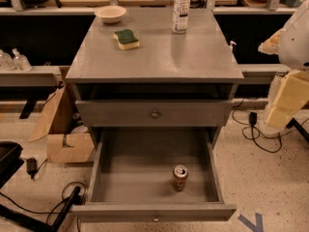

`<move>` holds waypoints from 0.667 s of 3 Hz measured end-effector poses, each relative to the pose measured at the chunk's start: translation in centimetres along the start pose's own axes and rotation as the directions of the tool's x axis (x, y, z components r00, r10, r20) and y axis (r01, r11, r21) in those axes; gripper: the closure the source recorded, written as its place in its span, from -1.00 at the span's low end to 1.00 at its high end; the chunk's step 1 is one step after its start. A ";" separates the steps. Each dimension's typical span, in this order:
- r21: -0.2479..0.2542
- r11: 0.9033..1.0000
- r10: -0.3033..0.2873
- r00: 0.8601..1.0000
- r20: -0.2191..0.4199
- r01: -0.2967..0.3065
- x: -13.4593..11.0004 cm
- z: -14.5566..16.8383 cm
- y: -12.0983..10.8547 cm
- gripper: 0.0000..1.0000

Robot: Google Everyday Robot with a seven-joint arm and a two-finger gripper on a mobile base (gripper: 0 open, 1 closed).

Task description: Pick orange can from middle drawer and place on counter

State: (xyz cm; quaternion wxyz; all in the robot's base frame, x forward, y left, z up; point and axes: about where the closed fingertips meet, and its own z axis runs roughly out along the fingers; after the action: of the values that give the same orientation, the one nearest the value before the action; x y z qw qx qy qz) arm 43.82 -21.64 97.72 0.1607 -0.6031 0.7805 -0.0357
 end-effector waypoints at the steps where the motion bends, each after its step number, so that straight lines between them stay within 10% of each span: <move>1: 0.000 1.000 0.000 1.000 0.000 0.000 0.0 0.0 0.0 -1.00; 2: 0.012 1.000 0.016 0.999 0.049 -0.017 0.7 1.2 0.2 -1.00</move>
Offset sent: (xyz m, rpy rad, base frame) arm 0.0013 -0.0152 -0.0503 0.1621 -0.0568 -0.0201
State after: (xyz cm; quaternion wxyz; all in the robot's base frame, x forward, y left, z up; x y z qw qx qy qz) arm 43.84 -22.03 96.36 0.1834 -0.5964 0.7811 -0.0244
